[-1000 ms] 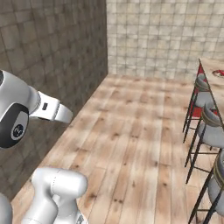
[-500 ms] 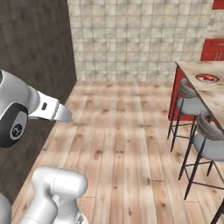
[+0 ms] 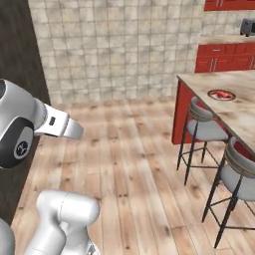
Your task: Transport the fish and garlic to the fridge. Place the fish on the rack containing meat and place the garlic on the rack containing the vegetable, ensuring meats and vegetables are on different racks.
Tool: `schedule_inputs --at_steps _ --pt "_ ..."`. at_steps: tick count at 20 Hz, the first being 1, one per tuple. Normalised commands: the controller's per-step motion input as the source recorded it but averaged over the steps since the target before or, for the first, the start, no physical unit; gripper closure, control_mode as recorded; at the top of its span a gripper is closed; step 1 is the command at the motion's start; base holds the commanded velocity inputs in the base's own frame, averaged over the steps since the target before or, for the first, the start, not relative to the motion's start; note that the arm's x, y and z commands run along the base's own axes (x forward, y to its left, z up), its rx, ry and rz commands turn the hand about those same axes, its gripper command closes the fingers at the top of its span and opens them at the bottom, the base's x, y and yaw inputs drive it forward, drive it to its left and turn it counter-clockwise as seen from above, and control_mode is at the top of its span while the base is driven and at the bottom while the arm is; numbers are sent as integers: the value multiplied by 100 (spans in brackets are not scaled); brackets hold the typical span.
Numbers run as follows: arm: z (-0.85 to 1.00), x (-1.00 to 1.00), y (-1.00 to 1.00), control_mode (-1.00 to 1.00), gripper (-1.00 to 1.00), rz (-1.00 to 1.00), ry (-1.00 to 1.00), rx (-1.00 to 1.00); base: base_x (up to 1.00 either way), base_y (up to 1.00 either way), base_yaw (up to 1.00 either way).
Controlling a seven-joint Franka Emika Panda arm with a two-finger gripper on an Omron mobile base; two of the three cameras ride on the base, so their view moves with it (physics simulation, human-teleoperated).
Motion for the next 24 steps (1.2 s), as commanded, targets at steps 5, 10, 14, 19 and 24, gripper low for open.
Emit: schedule_inputs --at_steps 5,10,14,19,24 --pt "0 0 0 100 -100 0 0 0 100 88 -38" --pt "0 0 0 100 -100 0 0 0 100 81 -38" --pt "0 0 0 100 -100 0 0 0 100 77 -39" --pt "0 0 0 100 -100 0 0 0 100 76 -39" --pt "0 0 0 100 -100 0 0 0 100 65 -49"
